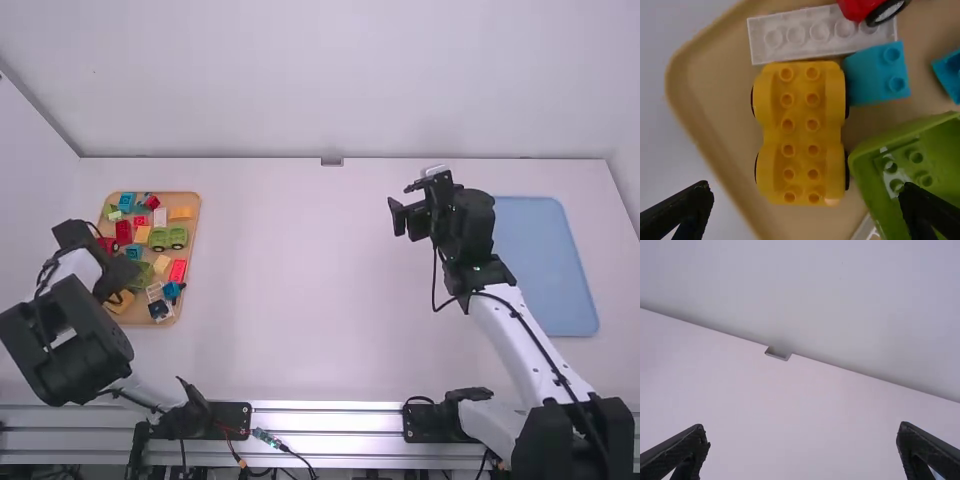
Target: Assemble lego blocks to make yellow taxi
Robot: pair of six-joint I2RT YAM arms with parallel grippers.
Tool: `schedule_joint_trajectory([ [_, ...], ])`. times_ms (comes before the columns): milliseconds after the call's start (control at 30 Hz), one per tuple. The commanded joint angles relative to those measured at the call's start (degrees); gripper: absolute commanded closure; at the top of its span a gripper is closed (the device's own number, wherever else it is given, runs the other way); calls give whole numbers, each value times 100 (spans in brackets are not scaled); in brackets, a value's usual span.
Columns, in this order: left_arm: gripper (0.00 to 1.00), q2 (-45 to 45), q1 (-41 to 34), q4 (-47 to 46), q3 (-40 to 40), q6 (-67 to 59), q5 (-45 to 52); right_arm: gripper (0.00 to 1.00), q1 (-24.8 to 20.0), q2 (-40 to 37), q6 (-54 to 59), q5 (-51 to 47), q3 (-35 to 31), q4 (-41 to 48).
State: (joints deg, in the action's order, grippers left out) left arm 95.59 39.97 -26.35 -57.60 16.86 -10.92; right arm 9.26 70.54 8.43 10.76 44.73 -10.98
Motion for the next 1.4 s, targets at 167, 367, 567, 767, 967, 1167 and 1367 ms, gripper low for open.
schedule_joint_trajectory([
  [167, 1, -74, 48, -696, -251, 219, 12, 1, 22, 2, -11, -15, 149, -28],
  [367, 1, -142, 107, -1164, -188, 984, -651, 1, 20, 2, -11, -11, 149, -33],
  [567, 1, -142, 74, -878, -129, 872, -609, 1, 20, 2, -11, -11, 149, -33],
  [767, 1, -142, 107, 418, 514, -452, 508, 1, 20, 2, -13, -9, 149, -13],
  [967, 1, -142, 107, 801, 839, -479, 410, 1, 22, 2, -11, -11, 149, -37],
  [1167, 1, -146, 107, 958, 693, -431, 326, 1, 20, 2, -240, -11, 149, -66],
  [1367, 1, -149, 107, 102, 208, -223, 213, 1, 20, 2, -356, -13, 149, -74],
])
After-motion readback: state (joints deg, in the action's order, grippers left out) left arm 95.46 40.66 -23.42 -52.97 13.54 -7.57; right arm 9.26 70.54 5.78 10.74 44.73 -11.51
